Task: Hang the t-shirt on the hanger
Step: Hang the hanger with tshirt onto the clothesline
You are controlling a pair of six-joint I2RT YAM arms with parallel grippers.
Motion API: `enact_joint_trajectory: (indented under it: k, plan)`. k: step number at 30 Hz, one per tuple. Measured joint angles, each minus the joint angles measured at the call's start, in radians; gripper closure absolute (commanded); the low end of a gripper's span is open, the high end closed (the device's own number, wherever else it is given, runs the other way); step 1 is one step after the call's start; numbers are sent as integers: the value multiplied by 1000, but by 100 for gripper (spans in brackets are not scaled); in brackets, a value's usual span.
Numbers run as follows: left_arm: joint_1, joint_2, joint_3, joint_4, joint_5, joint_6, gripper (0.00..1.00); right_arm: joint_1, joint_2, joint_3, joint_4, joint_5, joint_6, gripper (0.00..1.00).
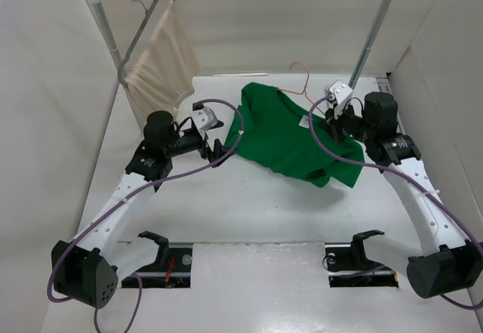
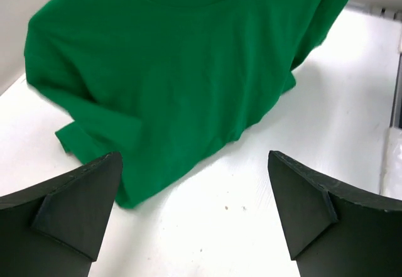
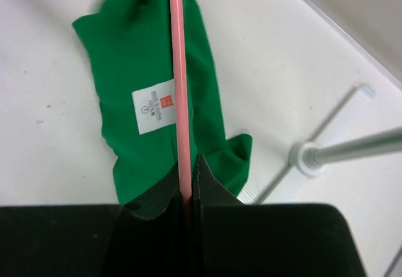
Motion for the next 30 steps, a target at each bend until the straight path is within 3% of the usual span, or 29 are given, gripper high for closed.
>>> enact_joint_trajectory:
  k: [3,11,15,22,30]
  plan:
    - [0,-9,-1,35,4,-48,0,-16,9,85,-52,60,36,100]
    - [0,-32,-73,81,-8,-114,0,-100,87,615,-128,236,76,100]
    - [0,-44,-84,96,-28,-123,0,-152,156,792,-148,277,79,100]
    - [0,-70,-95,131,-52,-128,0,-218,384,829,-105,274,143,100]
    - [0,-76,-113,131,-61,-129,0,-229,456,768,-43,276,193,100]
